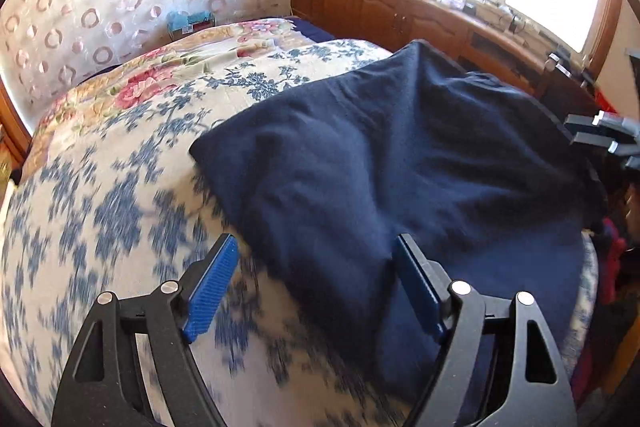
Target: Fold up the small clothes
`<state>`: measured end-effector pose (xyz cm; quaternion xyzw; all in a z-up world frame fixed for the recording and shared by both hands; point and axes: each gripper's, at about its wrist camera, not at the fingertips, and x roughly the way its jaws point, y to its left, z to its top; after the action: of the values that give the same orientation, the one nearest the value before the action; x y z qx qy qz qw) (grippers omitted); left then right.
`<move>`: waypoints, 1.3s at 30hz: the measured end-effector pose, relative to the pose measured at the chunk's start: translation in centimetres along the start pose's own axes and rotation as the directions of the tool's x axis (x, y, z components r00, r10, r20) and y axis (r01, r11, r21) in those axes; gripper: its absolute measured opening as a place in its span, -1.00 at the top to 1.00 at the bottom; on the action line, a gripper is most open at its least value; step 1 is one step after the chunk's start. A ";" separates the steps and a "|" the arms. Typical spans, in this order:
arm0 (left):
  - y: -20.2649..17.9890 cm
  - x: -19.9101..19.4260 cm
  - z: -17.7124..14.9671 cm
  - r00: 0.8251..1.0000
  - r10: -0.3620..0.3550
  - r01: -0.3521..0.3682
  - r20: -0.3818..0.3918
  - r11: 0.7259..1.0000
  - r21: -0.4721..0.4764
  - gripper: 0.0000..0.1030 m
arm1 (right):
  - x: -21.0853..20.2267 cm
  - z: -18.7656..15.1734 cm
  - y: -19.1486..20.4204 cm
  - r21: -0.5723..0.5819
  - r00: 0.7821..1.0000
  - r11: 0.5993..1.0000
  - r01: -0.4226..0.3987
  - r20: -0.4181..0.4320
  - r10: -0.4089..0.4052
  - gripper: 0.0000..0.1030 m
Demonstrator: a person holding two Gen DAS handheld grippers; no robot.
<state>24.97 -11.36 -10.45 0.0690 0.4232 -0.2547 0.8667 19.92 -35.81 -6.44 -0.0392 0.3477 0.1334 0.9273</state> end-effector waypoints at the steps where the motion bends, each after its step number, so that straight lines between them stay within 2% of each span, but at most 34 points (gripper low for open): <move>1: -0.2 -0.9 -0.5 1.000 -0.005 0.005 0.015 1.000 0.002 -0.56 | -0.3 -0.9 0.2 -0.002 1.000 1.000 0.006 -0.008 -0.006 0.07; 5: -2.3 -4.8 -3.0 0.998 -0.019 0.018 0.061 1.000 0.021 -0.56 | -1.3 -2.9 0.3 0.010 0.999 1.000 0.018 -0.027 -0.017 0.07; 11: -6.8 -7.3 -7.5 0.995 -0.091 0.088 0.052 0.995 0.052 -0.53 | -0.9 -3.1 0.6 0.013 0.999 1.000 -0.003 -0.053 0.004 0.11; 12: -7.1 -7.1 -8.1 0.993 -0.111 0.109 0.037 0.993 0.051 -0.40 | -0.9 -3.0 0.4 0.022 0.999 1.000 -0.010 -0.049 0.012 0.39; 13: -7.4 -6.8 -8.9 0.992 -0.125 0.124 0.007 0.991 0.042 -0.37 | -0.9 -2.8 0.4 0.031 0.999 0.999 -0.019 -0.048 0.020 0.62; 15: -7.6 -6.3 -9.7 0.991 -0.131 0.131 -0.018 0.991 0.031 -0.18 | -1.6 -2.4 0.3 0.050 0.999 0.998 -0.032 -0.037 0.034 0.82; 16: -7.8 -6.3 -9.8 0.990 -0.138 0.139 -0.025 0.990 0.026 -0.16 | -1.8 -2.2 0.1 0.051 0.998 0.997 -0.050 -0.028 0.051 0.87; 22: -8.6 -6.5 -10.8 0.977 -0.213 0.214 -0.030 0.977 0.008 -0.10 | -5.4 -2.3 -0.3 0.097 0.995 0.992 -0.078 0.066 0.072 0.89; 23: -8.9 -6.2 -11.0 0.976 -0.217 0.218 -0.034 0.976 0.013 -0.10 | -5.7 -2.7 -0.3 0.098 0.995 0.993 -0.073 0.070 0.066 0.89; 25: -9.1 -5.6 -11.0 0.978 -0.206 0.207 -0.039 0.978 0.022 0.03 | -5.4 -3.4 -0.3 0.090 0.997 0.994 -0.058 0.049 0.054 0.89; 27: -9.3 -5.8 -11.1 0.986 -0.168 0.169 -0.018 0.985 0.029 0.58 | -4.3 -4.2 -0.3 0.091 0.999 0.995 -0.041 0.015 0.040 0.89; 29: -9.1 -6.3 -10.9 0.984 -0.177 0.177 0.000 0.984 0.015 0.87 | -3.4 -4.6 -0.5 0.103 0.999 0.994 -0.035 -0.006 0.036 0.89; 35: -8.4 -10.3 -10.8 0.979 -0.184 0.182 0.084 0.983 0.024 0.92 | -4.7 -3.9 -0.9 0.128 0.998 0.990 -0.058 0.034 0.054 0.89; 39: -8.0 -10.2 -11.9 0.980 -0.188 0.188 0.069 0.982 0.008 0.92 | -4.6 -5.0 0.2 0.091 0.999 0.995 -0.035 0.017 0.034 0.89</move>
<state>7.38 -10.34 -9.36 0.0206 0.3973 -0.3381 0.8529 13.37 -37.44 -7.15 0.0103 0.3468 0.1335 0.9283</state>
